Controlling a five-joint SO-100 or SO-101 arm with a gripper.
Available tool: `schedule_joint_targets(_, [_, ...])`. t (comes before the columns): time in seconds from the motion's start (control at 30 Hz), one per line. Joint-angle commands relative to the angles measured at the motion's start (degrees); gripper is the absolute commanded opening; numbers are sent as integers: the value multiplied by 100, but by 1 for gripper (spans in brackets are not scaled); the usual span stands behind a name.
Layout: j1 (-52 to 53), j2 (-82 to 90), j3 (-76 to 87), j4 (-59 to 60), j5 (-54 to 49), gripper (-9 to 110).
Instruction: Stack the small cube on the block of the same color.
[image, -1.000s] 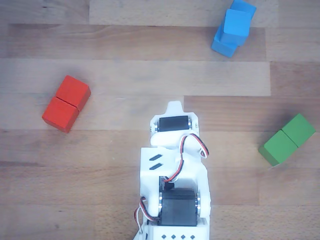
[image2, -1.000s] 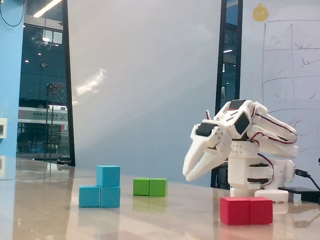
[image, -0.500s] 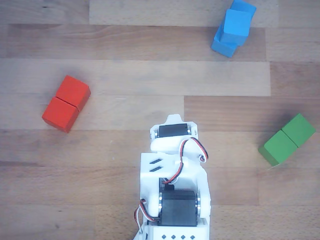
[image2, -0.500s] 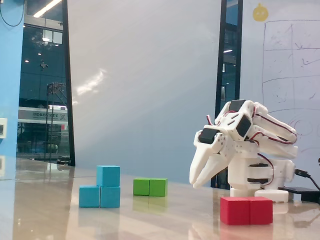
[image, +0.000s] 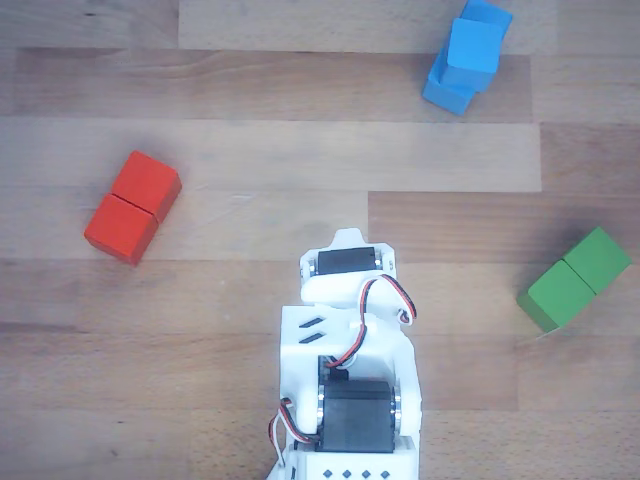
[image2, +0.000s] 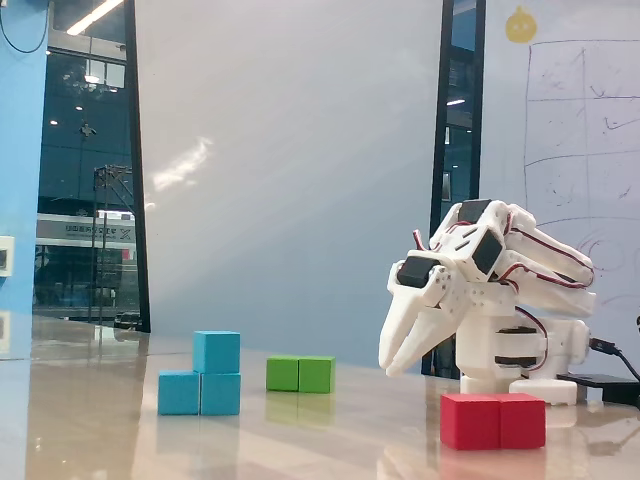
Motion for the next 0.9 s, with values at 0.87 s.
schedule_joint_targets(0.87, [18,185,-264,0,123,2])
